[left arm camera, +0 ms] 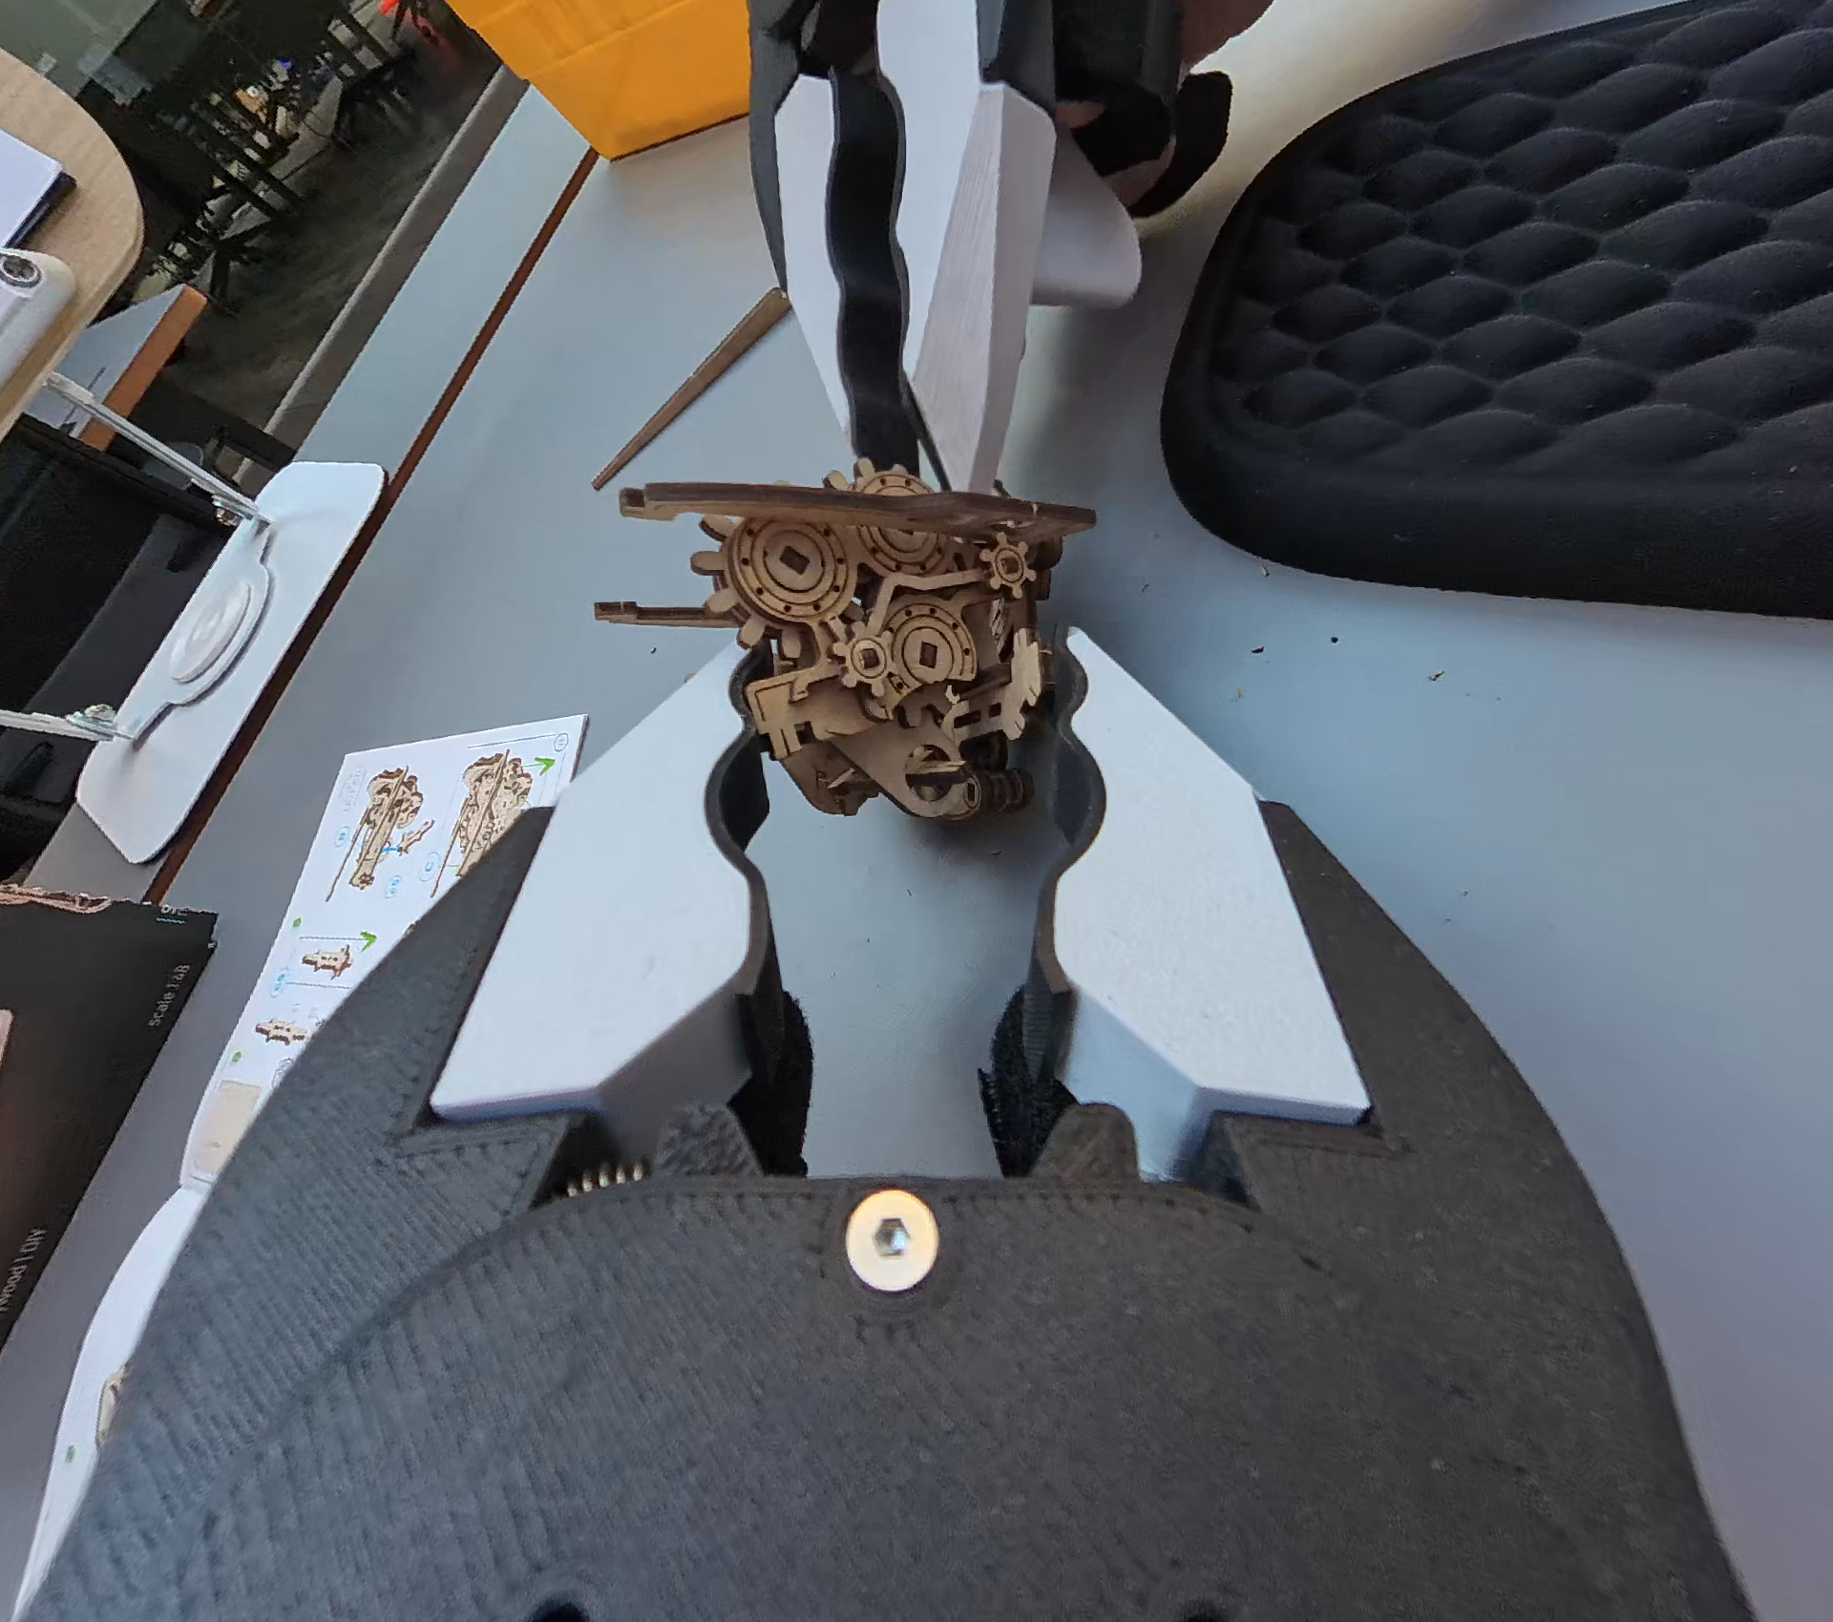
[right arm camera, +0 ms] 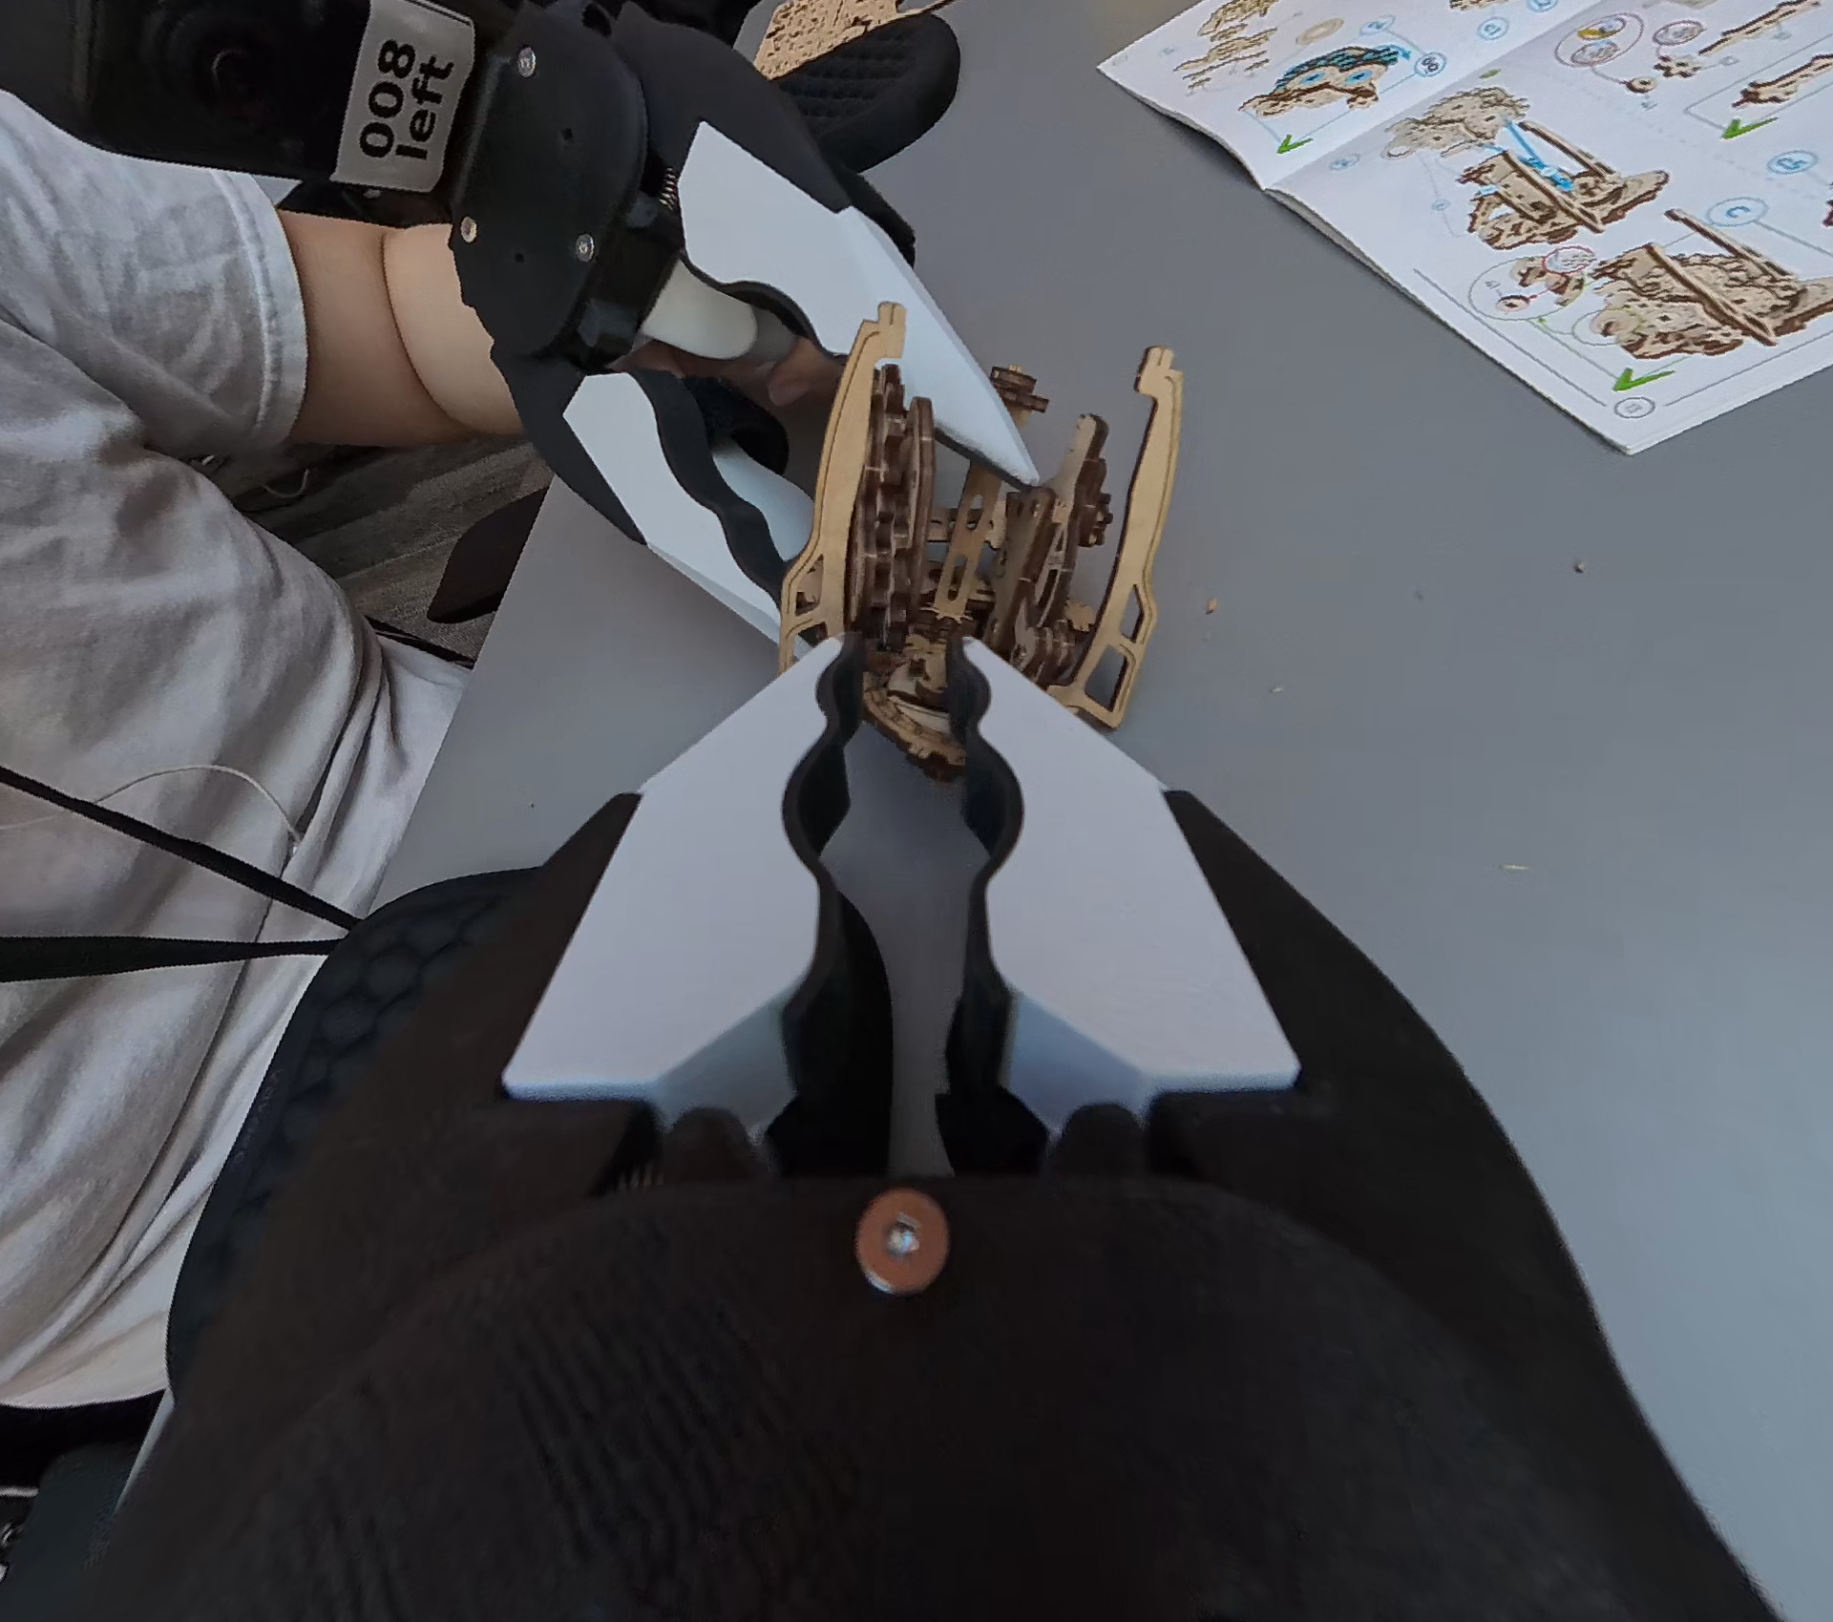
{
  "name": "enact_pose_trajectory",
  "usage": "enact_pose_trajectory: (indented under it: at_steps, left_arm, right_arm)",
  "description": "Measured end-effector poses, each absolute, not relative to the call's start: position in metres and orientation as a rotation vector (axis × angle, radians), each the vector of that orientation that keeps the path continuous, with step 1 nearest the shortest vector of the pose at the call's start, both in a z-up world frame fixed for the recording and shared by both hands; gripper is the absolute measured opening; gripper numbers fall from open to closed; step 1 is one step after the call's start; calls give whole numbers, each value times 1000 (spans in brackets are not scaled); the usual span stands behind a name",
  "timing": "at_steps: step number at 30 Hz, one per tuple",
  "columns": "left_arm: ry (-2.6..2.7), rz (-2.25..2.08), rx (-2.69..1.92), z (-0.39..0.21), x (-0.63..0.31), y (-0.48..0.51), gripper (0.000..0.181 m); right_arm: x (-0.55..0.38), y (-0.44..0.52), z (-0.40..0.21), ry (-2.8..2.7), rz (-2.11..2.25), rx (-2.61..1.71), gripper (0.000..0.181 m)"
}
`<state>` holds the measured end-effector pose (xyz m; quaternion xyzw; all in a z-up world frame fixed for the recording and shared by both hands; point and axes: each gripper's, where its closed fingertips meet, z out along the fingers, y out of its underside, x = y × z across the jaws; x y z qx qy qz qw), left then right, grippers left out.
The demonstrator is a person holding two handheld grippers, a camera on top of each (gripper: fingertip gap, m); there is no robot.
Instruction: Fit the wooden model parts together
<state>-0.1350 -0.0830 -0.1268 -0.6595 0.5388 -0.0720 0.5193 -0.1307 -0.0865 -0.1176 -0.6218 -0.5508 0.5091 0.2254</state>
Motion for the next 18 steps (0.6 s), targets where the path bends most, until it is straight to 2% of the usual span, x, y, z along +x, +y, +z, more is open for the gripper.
enact_pose_trajectory:
  at_steps: [6,18]
  left_arm:
    - [1312,-166,-1564,-126,-134,-85,54]
    - [1328,-191,-1569,-126,-131,-85,54]
  right_arm:
    - [-131,-77,-93,-1359,1563,-1687,15]
    - [-132,-86,-103,-1396,1638,-1761,12]
